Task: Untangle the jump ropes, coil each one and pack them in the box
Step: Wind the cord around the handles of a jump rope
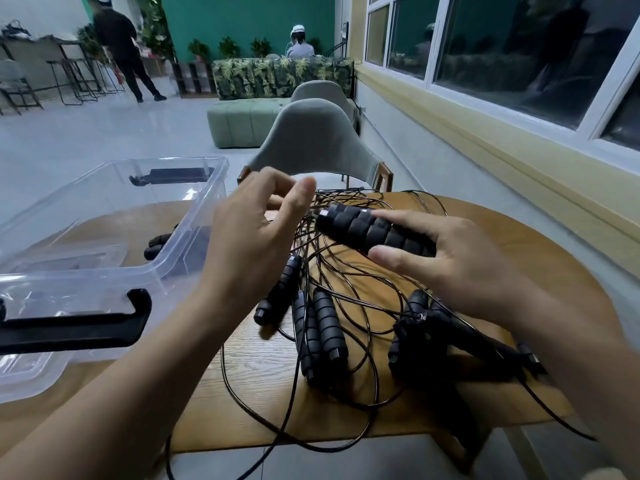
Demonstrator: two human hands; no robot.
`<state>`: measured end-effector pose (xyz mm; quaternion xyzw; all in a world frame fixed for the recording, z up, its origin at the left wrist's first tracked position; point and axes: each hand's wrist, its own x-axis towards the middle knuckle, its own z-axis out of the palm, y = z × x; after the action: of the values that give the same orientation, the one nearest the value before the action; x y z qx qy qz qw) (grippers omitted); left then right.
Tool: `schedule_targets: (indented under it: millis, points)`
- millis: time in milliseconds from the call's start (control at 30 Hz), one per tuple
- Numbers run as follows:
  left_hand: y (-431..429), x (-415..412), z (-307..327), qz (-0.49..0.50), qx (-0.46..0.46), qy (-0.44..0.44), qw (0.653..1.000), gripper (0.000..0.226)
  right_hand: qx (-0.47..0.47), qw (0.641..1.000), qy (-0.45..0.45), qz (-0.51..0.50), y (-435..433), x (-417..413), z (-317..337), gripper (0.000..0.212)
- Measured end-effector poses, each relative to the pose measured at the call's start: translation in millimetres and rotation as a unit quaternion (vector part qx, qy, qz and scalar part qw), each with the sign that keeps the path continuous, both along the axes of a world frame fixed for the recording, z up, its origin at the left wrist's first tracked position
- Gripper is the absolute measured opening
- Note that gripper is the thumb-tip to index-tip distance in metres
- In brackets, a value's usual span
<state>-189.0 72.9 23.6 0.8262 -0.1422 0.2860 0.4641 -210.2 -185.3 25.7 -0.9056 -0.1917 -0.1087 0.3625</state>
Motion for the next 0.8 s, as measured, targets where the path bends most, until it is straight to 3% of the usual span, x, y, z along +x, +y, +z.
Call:
schedule_targets:
  millis: [100, 167, 267, 367, 500, 600, 700, 800]
  points:
    - [-1.4, 1.1, 2.3, -0.026, 0.033, -0.048, 0.998, 0.019, 0.002, 0.994, 0.08, 0.069, 0.9, -4.4, 3.5, 0.056]
    - [-1.1, 5.6, -2.0, -0.092, -0.007, -0.017, 0.996, 0.03, 0.044, 0.986, 0.116, 0.109, 0.8, -8.5, 7.4, 0.049]
    - [-3.8, 9.6, -5.3, -0.168, -0.152, 0.055, 0.972, 0.043, 0.162, 0.959, 0.164, 0.163, 0.3, -12.3, 13.1, 0.04]
    - [-16.2, 6.5, -4.2, -0.161, -0.275, 0.107, 0.942, 0.056, 0.244, 0.929, 0.185, 0.207, -0.4, -13.5, 16.3, 0.047]
    - [-37.2, 2.8, -3.3, -0.162, -0.332, 0.137, 0.919, 0.077, 0.297, 0.899, 0.215, 0.241, 3.2, -17.8, 18.3, 0.042]
    - [-49.3, -0.8, -6.7, -0.144, -0.309, 0.149, 0.928, 0.074, 0.351, 0.871, 0.223, 0.262, 15.7, -21.3, 16.8, 0.045]
    - [-56.8, -1.7, -22.0, -0.13, -0.179, 0.113, 0.969, 0.04, 0.379, 0.852, 0.226, 0.281, 25.8, -19.3, 13.2, 0.058]
    - [-63.8, -5.8, -37.2, -0.129, -0.109, 0.081, 0.982, 0.025, 0.39, 0.834, 0.261, 0.29, 34.3, -19.8, 10.0, 0.08]
